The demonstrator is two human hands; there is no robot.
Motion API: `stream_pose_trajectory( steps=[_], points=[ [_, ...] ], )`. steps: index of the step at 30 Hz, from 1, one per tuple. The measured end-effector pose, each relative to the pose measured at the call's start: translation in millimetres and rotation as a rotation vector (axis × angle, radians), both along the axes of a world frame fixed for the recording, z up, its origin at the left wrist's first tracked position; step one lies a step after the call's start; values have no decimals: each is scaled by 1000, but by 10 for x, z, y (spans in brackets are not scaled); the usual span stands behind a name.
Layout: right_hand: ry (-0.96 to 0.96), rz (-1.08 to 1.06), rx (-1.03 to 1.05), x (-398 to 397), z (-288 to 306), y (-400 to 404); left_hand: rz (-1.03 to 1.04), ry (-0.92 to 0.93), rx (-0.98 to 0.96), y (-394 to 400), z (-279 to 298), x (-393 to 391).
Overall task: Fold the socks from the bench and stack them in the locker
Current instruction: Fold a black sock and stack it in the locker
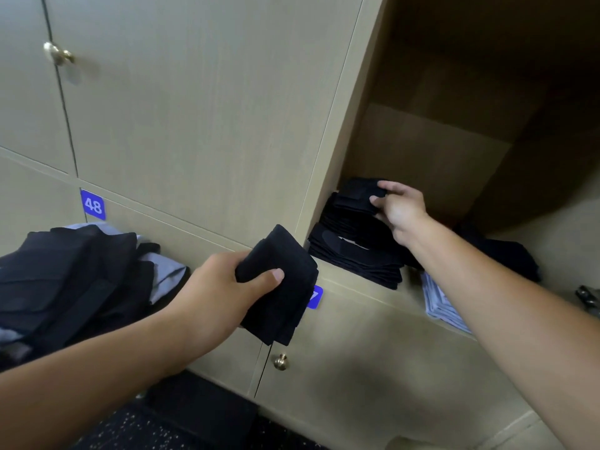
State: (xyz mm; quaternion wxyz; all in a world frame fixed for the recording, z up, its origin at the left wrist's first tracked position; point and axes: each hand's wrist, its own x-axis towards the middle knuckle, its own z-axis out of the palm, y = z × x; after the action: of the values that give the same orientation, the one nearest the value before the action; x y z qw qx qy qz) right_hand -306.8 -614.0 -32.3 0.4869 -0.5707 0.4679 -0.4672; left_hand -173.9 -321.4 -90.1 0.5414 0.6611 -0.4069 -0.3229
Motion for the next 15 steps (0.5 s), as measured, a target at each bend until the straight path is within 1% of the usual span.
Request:
stream_pose_trajectory(
  steps=[6,10,12,15],
  points=[
    [45,55,31,84,-79,-56,-8,-23,14,-22,-26,-14],
    [73,23,28,133,-134,-109,-15,-16,5,-38,-7,-37],
    [116,-13,11,152,-163,-158,-19,-20,7,-42,-1,-38],
    [247,-75,-75,184,-198,-219,-28,-21,10,-42,-12,-19]
  ],
)
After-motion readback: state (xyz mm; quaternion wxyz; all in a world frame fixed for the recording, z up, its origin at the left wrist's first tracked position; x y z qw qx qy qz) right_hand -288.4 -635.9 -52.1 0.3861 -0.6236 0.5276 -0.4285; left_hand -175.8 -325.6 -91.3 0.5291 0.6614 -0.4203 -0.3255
